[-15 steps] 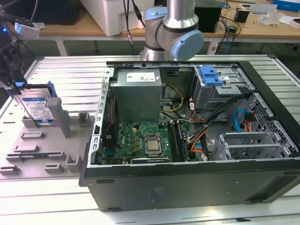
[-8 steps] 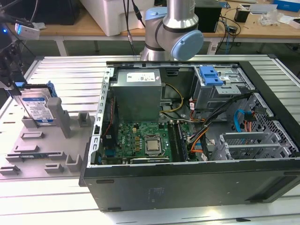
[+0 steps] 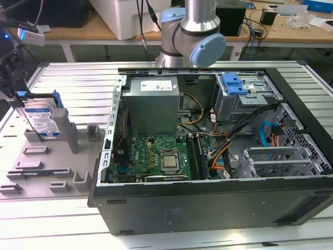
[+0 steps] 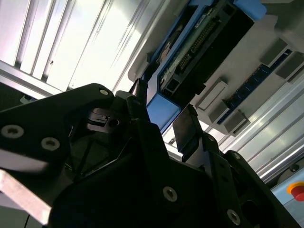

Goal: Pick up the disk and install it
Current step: 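Pick up the disk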

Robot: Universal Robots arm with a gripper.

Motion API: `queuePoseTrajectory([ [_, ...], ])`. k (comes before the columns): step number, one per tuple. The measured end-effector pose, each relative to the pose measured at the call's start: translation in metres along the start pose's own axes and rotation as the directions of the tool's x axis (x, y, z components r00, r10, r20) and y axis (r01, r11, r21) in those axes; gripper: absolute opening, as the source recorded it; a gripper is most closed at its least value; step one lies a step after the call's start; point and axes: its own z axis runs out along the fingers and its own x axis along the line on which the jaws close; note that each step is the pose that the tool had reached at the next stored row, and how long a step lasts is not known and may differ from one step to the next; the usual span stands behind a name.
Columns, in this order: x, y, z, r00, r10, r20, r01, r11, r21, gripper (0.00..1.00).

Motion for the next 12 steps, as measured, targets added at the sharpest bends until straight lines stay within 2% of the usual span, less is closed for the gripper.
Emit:
queuePoseTrajectory([
  [12,-0.0001,0.0,0.0029,1.0,0.0,0.0,0.0,1.0,0.0,0.5],
])
